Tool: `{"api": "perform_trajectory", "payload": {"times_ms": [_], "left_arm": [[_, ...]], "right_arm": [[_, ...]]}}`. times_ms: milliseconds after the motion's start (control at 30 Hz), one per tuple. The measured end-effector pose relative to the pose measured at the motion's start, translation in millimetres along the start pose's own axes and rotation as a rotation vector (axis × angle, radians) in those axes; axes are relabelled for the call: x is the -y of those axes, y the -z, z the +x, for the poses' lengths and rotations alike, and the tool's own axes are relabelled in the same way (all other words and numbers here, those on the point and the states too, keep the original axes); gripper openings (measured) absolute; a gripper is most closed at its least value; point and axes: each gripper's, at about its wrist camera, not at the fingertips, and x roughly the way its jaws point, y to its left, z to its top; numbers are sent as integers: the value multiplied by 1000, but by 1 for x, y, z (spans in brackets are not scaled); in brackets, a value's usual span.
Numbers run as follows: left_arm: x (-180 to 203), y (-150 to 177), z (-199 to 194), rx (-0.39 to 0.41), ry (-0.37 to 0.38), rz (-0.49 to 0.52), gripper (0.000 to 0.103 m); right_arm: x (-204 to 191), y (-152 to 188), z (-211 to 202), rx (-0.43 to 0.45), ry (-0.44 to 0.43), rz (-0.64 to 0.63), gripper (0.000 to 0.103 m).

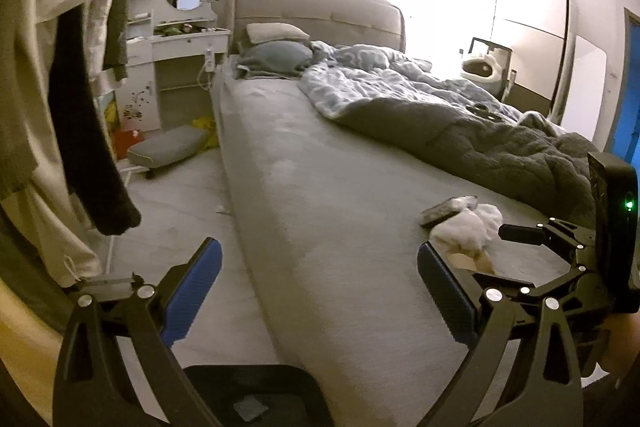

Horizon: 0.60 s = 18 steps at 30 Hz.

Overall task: Collect trash
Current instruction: 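Move both tools back from the bin toward the tape rolls and socks on the bed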

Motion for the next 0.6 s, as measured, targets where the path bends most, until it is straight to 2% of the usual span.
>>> {"api": "perform_trajectory", "payload": {"times_ms": [200, 400, 500, 533, 600], "left_arm": [[23, 3, 15, -29, 16, 37, 100], [36, 6, 27, -61, 50, 24, 100], [43, 7, 32, -72, 64, 23, 100], [45, 8, 33, -75, 68, 26, 100], [51, 9, 36, -82, 77, 36, 100]], "right_arm": [[25, 13, 1, -28, 14, 38, 93], [47, 26, 12, -74, -47, 90, 93], [53, 28, 16, -87, -107, 106, 87], [55, 29, 19, -91, -125, 109, 81], [57, 29, 22, -99, -139, 111, 79]]}}
